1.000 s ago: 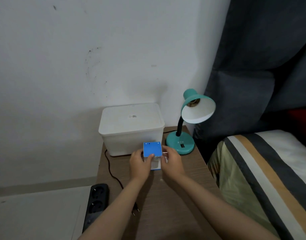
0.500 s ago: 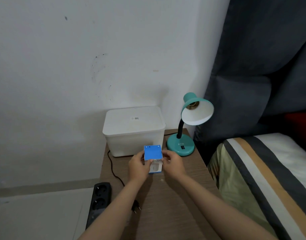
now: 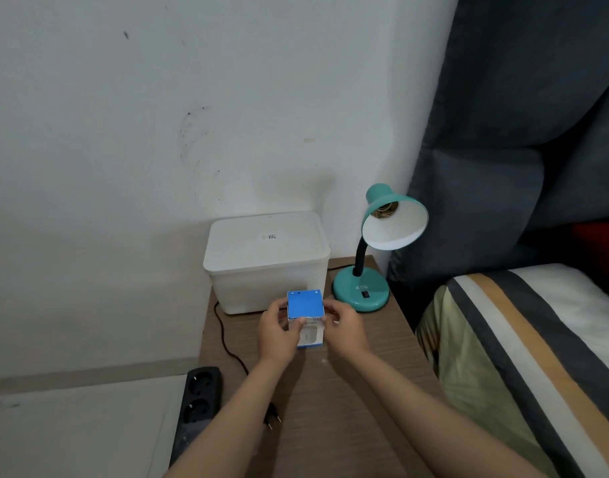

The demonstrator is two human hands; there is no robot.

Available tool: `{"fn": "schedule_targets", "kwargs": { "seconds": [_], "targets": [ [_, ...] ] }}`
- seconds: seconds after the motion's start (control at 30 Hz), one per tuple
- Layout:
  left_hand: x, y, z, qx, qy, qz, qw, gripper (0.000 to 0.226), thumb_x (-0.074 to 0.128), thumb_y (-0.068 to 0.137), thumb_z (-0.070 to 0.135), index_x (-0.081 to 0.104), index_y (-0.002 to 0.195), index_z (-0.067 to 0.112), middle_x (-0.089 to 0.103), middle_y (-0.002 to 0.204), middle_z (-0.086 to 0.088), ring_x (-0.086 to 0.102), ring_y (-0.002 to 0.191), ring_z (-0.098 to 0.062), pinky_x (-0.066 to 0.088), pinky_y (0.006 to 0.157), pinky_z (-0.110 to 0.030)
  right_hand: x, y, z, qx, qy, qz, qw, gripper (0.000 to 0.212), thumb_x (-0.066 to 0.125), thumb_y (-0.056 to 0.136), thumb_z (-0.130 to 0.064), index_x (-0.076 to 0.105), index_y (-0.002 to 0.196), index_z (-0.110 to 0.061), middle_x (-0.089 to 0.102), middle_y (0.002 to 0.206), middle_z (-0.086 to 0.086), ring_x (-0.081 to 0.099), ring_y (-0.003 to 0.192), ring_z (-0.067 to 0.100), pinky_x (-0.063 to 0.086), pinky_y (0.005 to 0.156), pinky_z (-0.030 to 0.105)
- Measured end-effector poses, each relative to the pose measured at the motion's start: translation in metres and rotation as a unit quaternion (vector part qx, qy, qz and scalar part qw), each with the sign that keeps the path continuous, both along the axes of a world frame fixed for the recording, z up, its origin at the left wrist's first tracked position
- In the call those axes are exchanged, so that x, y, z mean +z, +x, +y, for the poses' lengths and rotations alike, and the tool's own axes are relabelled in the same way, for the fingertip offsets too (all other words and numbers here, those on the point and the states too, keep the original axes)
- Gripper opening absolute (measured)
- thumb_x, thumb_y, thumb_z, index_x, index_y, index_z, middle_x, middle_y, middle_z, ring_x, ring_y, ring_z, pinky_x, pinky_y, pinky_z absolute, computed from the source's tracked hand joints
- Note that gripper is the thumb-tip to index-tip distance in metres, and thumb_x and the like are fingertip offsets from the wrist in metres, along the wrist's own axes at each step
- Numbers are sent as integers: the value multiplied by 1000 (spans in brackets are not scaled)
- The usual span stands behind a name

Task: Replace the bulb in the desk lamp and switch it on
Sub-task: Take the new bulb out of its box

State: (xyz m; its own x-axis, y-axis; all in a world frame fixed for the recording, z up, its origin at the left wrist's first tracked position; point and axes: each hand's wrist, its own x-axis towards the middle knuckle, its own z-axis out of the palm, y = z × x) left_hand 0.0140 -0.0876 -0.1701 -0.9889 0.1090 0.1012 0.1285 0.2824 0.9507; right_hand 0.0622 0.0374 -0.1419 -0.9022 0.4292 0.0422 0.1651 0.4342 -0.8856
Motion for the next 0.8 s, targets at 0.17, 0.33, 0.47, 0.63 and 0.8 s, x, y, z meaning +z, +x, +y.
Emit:
{"fn": "schedule_targets", "kwargs": {
  "seconds": [0.17,0.33,0.47,0.63,0.8],
  "targets": [
    [-1,0,2,-8,0,-5,1000,51,70,79,6,49,123,24,55,122,-5,57,107,-15,53,90,-34,6,3,-2,10,-43,19,999,39,49,89,6,53,125,-9,58,104,-5,58,99,9,46,64,2],
    [-2,-2,0,-11,-17,-11,1000,60,71,80,13,45,131,31,52,122,-6,58,99,-14,55,87,-36,8,3,-2,5,-76,37,996,48,47,89,9,50,128,-18,54,92,-13,55,83,1,47,62,4],
    [-2,-10,-4,-52,-27,-26,998,66,71,79,18,41,135,34,52,125,-8,59,103,-14,56,87,-36,4,1,-2,0,-60,43,997,39,50,89,5,52,121,-18,57,99,-6,58,95,10,48,62,8],
    [4,-28,-14,-142,-64,-68,985,87,73,71,30,25,142,45,55,127,-6,60,108,-16,55,90,-43,-1,-2,-1,21,-2,31,999,47,48,88,6,51,126,-22,52,115,3,51,92,3,41,67,-2],
    [19,-35,-15,-212,-90,-99,968,91,73,80,18,14,147,37,49,137,1,54,115,-19,53,92,-37,3,-6,6,62,53,12,997,53,55,83,4,49,129,-21,46,113,1,50,101,9,41,65,0]
  ]
}}
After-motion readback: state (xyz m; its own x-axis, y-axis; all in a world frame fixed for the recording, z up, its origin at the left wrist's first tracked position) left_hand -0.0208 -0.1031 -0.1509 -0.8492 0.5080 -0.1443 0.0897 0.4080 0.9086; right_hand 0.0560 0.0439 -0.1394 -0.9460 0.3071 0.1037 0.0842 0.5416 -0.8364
